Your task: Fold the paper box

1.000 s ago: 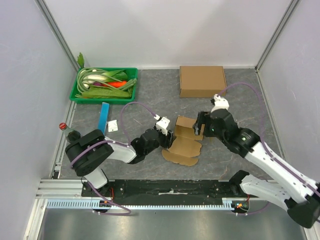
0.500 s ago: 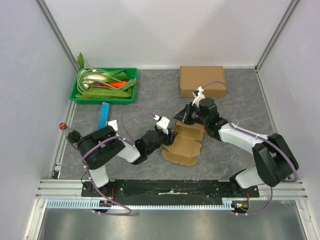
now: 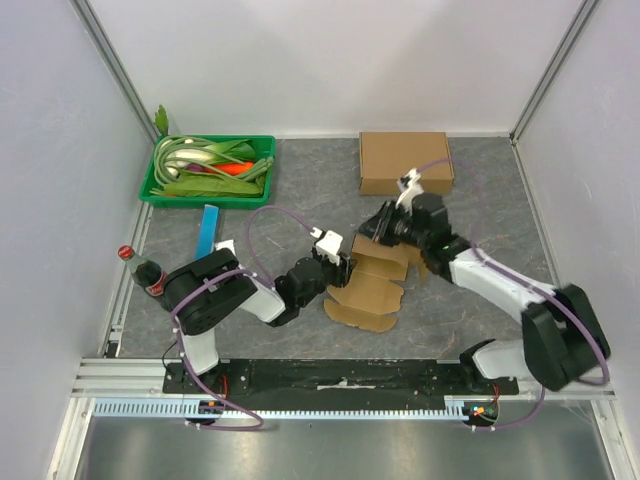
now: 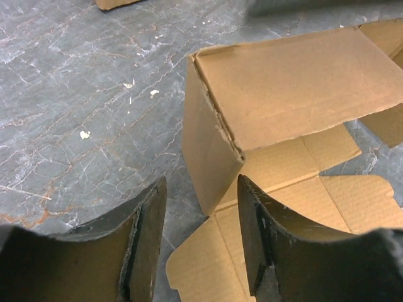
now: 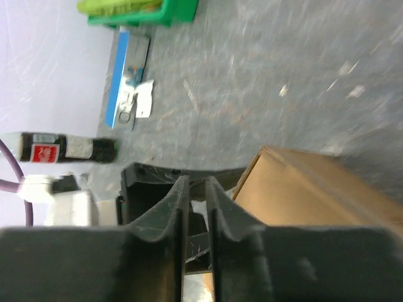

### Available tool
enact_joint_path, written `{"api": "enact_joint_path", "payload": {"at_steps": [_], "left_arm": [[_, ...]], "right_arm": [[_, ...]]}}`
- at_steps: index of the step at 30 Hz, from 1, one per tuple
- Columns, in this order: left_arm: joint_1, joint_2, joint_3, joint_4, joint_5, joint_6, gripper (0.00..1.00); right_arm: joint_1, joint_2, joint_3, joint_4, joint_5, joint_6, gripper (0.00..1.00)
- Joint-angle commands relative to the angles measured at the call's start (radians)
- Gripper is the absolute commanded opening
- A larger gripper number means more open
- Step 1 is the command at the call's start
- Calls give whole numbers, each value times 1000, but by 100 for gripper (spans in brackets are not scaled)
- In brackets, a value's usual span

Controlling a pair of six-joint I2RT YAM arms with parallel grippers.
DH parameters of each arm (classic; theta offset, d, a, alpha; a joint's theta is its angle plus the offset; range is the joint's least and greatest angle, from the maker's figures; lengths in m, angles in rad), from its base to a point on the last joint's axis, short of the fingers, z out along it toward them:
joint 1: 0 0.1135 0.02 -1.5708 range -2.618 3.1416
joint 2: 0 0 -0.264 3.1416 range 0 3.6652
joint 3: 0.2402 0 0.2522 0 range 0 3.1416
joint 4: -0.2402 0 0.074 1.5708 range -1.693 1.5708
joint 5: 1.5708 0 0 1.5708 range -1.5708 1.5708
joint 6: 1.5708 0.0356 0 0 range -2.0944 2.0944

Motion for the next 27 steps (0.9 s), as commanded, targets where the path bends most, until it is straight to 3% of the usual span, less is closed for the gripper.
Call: {"api": "enact_joint_path", "payload": {"at_steps": [1,2,5,7,8,11,13,15,19,23,27], "left_arm": [[-6,18,41,43,-58,48,56],[-7,21,52,39,-63,48,56],[-7,39,80,23,-89,40,53],[-7,56,93,10,-126,37,51],[-7,59,107,2,-138,36,45],[-14,56,101,3,-172,36,30],[-27,45,94,-3,-234,51,24],[-38,44,75,6,-271,71,17],[-72,39,60,3,-385,79,3],[-89,18,51,-12,-434,76,2],[-98,-2,37,-9,-462,74,2]], "right_arm": [[-84,-214,230,-473,197,-227,36],[-99,-225,254,-676,253,-259,44],[-118,-250,311,-953,440,-362,49],[-118,-270,316,-1040,514,-380,51],[-118,-284,313,-1040,497,-382,49],[-70,-357,264,-936,365,-328,46],[-10,-352,226,-854,314,-283,51],[5,-316,200,-810,260,-200,63],[31,-244,141,-672,261,-51,67],[31,-242,100,-609,316,8,66],[31,-253,20,-471,269,69,66]]}}
